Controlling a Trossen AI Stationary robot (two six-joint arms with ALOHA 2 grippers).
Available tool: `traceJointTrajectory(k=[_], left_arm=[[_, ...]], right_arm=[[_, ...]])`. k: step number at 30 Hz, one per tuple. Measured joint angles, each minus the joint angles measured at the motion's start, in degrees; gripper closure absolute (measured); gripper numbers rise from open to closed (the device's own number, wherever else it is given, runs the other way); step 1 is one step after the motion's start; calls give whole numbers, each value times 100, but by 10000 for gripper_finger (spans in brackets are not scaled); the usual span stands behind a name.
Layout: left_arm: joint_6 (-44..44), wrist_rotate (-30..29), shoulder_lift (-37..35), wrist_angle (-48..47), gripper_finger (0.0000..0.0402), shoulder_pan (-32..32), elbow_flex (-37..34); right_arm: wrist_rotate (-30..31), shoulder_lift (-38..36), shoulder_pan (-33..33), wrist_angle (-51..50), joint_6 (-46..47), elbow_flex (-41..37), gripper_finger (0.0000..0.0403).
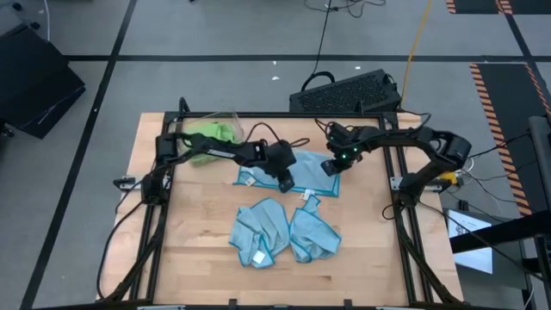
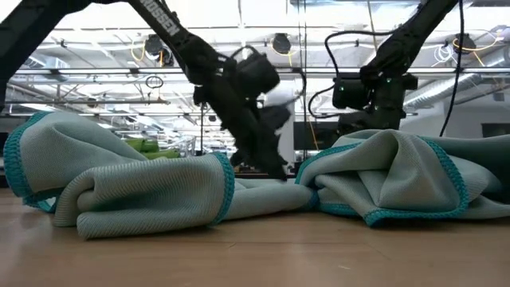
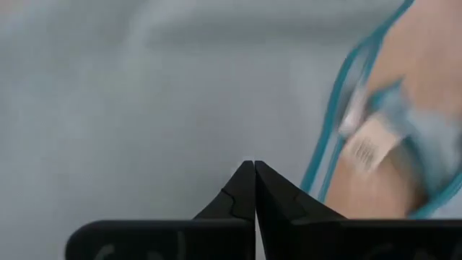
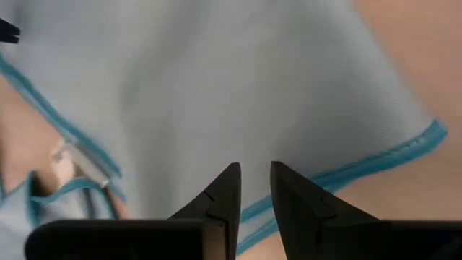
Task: Fold microfiber towels
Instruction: Fold the top center blue microfiber cloth
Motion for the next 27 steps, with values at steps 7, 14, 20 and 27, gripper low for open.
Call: traceJointTrajectory(k=[7,14,20,27], left_arm=[[274,0,14,-490,386,-7,12],[700,-2,6,-728,398,-7,21],[942,-95,-1,-836,383,-7,21],[642,-43,-224,-672,397,64,-22]], right_arm=[[285,278,-78,-245,-333,28,332],[645,75,-273,-660,-409,4,332],[1003,-375,-459,-1153,-471,-20,332],[634,-705,-564,-1053,-326,-9,332]])
